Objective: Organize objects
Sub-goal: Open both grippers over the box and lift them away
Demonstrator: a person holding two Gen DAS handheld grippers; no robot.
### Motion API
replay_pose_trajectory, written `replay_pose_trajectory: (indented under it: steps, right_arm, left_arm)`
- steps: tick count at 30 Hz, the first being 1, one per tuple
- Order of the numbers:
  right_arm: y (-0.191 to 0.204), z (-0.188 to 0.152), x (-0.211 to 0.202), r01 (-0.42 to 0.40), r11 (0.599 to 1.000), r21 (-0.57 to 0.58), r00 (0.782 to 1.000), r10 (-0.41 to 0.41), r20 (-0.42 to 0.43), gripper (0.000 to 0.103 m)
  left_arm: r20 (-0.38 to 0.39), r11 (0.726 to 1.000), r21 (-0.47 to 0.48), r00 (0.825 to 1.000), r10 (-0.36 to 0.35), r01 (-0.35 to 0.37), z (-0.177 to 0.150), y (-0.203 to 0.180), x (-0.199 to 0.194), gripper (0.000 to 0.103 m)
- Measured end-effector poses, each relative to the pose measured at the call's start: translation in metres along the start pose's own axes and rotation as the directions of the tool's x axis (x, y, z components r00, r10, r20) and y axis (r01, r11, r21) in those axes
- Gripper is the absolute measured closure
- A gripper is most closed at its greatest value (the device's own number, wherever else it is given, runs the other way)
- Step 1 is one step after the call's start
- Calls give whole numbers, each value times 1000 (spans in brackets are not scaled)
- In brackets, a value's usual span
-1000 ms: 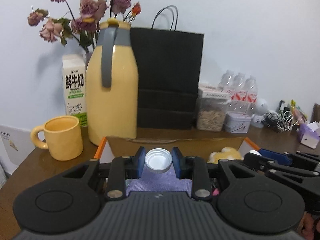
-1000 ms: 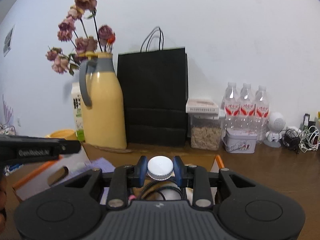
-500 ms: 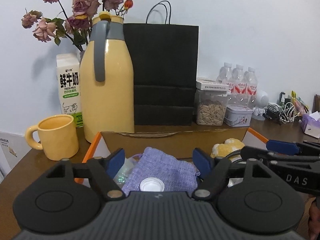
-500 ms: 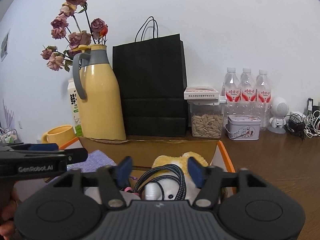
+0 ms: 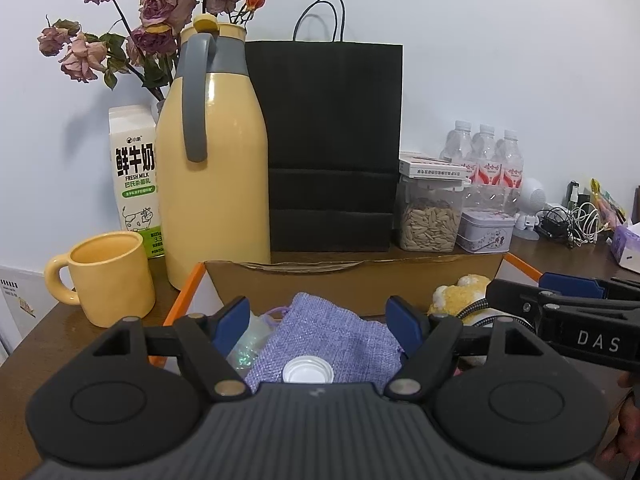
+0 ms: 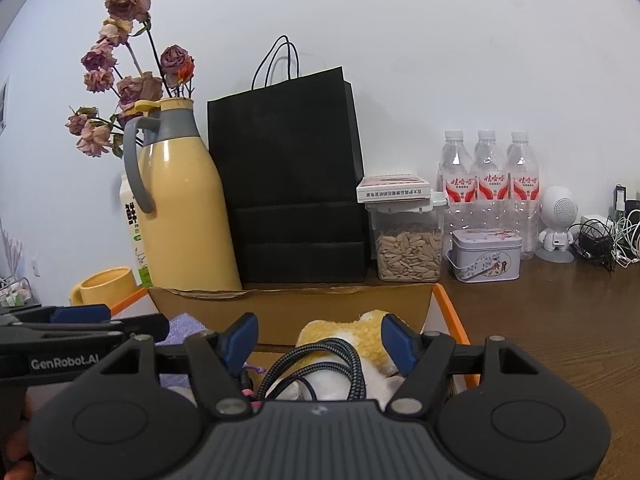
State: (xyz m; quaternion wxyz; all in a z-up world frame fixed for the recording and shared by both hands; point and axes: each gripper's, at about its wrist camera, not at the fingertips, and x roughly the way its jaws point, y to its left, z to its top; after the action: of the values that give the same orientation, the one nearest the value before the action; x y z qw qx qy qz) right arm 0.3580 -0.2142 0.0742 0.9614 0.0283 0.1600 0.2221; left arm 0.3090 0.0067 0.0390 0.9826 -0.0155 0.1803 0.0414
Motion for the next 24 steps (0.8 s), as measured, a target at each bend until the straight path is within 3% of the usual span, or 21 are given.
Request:
replay_pose_trajectory:
  steps: [4,10,15,24]
  right_arm:
    - [-1,0,0,3,1000,2,1000,-3,3,36]
    - [1,1,-10,5,1000,-5,999,-5,34,33]
    - [1,1,-20,8,1000,-8,999,-7,52,31]
    - [10,-5,-51,7,999,-49,997,-3,77,27]
  left_arm:
    - [5,1000,-5,1000,-2,2,0,0,-1,25]
    - [38,1000,-23,999,-8,9,0,3,-11,14]
    - [46,1000,-14,999,-4,4,-3,3,-21,13]
    - [63,999,-31,998,14,-12,-13,17,-60,7]
